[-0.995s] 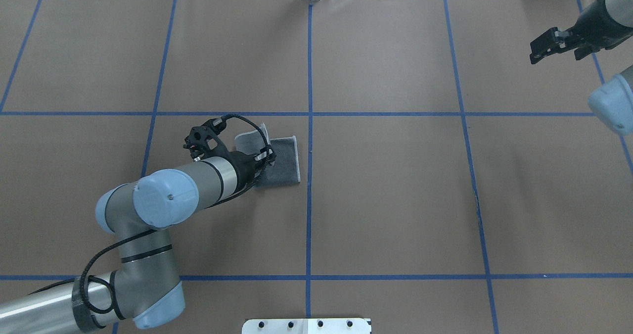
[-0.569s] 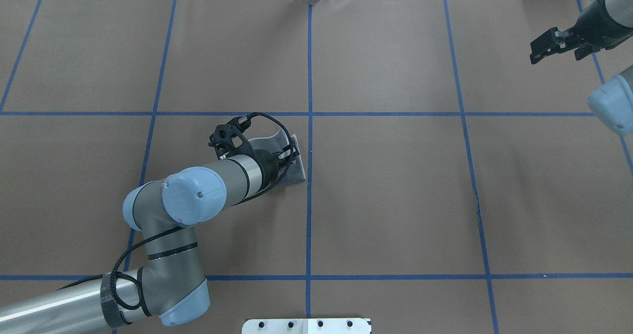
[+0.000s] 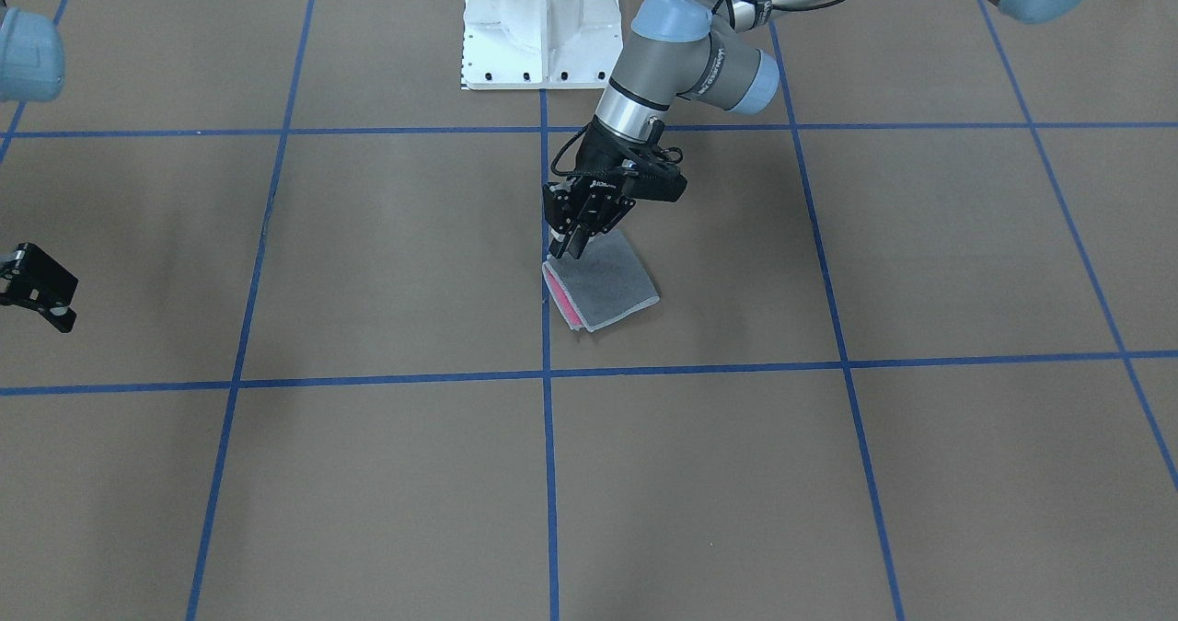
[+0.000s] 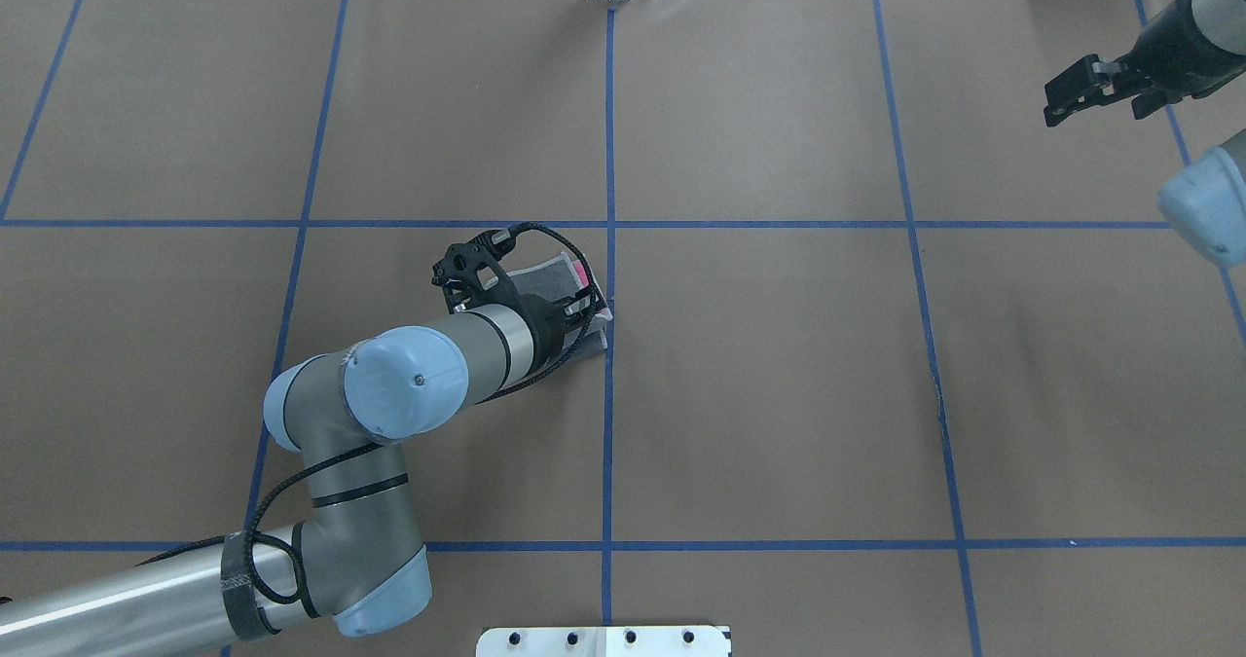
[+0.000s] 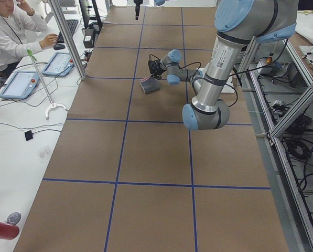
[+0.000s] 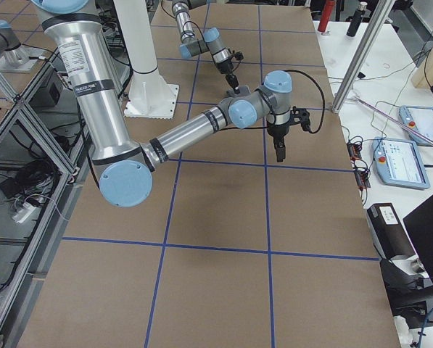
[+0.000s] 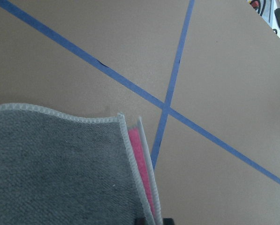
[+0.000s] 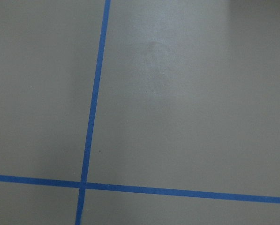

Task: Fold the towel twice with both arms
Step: 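Lift that end with the left gripper and fold it over the other end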

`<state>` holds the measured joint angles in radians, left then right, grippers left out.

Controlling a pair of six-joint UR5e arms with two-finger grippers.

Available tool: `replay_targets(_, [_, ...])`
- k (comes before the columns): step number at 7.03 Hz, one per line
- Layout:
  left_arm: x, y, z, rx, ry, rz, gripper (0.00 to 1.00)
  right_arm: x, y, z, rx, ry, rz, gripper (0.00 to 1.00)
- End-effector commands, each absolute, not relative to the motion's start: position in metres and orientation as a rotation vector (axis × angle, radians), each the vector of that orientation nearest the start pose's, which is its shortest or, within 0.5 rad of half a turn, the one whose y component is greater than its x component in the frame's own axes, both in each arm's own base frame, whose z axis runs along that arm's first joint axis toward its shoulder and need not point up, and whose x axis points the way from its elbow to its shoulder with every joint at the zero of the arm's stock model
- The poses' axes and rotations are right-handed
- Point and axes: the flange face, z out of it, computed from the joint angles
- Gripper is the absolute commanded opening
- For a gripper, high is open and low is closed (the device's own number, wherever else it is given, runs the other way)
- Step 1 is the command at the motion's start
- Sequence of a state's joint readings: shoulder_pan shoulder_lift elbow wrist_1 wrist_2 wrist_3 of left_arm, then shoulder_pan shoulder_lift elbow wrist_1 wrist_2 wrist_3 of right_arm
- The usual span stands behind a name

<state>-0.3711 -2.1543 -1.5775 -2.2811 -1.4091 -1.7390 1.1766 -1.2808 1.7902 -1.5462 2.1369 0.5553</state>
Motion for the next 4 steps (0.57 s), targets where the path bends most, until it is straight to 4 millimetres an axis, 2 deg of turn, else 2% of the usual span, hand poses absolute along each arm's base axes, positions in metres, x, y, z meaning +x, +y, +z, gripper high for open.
replay_targets(1, [0.581,-0.381,0.223,0.23,1.257,-0.515,1.0,-0.154,-0.578,0.401,0.209,-0.726,0.003,1.0])
replay_targets(2, [0.564,-0.379,0.21,0.263,1.227,-0.403,1.0,-0.154,-0.579,0.403,0.205,-0.724,0.004,1.0])
replay_targets(3, [0.543,-0.375,0.207,0.289,1.172,-0.302,1.0,-0.148,-0.577,0.41,0.195,-0.723,0.012,1.0])
replay_targets(4, [0.511,-0.383,0.214,0.288,1.091,-0.206,1.0,-0.126,-0.574,0.428,0.197,-0.705,0.001,1.0])
